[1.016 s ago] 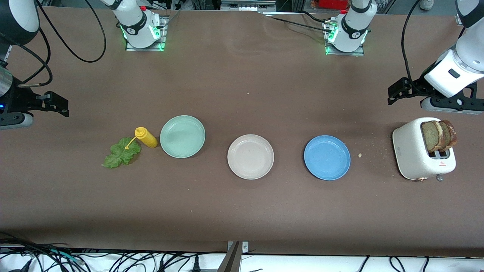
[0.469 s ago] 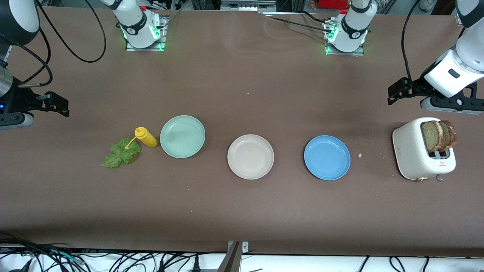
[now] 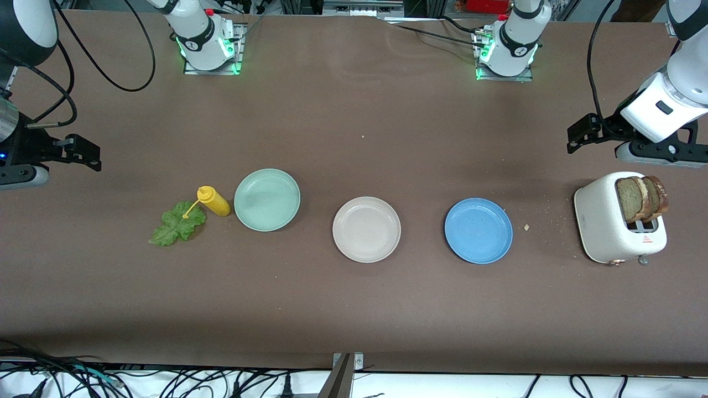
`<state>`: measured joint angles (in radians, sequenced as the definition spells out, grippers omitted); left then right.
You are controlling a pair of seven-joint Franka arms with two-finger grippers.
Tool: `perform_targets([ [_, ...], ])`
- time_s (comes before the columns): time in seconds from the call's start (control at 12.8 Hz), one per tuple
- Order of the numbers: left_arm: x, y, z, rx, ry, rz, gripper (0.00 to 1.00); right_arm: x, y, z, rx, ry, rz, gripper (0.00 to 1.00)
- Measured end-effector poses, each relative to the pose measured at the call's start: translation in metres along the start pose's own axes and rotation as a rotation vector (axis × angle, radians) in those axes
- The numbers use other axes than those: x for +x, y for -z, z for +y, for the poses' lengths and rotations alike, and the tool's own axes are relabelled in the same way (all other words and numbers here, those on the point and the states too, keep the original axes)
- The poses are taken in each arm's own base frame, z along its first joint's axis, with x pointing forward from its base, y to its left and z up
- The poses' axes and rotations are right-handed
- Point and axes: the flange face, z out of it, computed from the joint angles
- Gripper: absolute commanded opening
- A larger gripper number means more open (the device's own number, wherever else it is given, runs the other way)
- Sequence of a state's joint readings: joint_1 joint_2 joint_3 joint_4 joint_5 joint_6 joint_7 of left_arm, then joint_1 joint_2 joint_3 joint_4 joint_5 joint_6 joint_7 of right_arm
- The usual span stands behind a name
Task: Make sandwich in beige plate with both arms
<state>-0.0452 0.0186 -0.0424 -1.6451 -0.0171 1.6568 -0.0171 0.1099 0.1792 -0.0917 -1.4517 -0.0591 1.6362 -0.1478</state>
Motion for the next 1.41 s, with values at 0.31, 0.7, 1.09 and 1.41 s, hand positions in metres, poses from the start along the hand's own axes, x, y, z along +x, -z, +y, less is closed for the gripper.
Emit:
perform_targets([
  [0.31, 0.0000, 0.0000, 0.0000, 0.000, 0.000, 0.000, 1.00, 0.0001, 0.0000, -0.0005, 0.000, -0.056, 0.000, 1.00],
  [0.7, 0.0000, 0.0000, 0.0000, 0.000, 0.000, 0.000, 1.00, 0.0000, -0.0008, -0.0012, 0.000, -0.064, -0.002, 1.00],
  [1.09, 0.0000, 0.0000, 0.0005, 0.000, -0.001, 0.000, 1.00, 0.0002, -0.0025, -0.0042, 0.002, -0.060, -0.006, 1.00],
  [1.41, 0.0000, 0.0000, 0.0005, 0.000, -0.001, 0.000, 1.00, 0.0002, -0.0025, -0.0043, 0.002, -0.060, -0.006, 1.00],
])
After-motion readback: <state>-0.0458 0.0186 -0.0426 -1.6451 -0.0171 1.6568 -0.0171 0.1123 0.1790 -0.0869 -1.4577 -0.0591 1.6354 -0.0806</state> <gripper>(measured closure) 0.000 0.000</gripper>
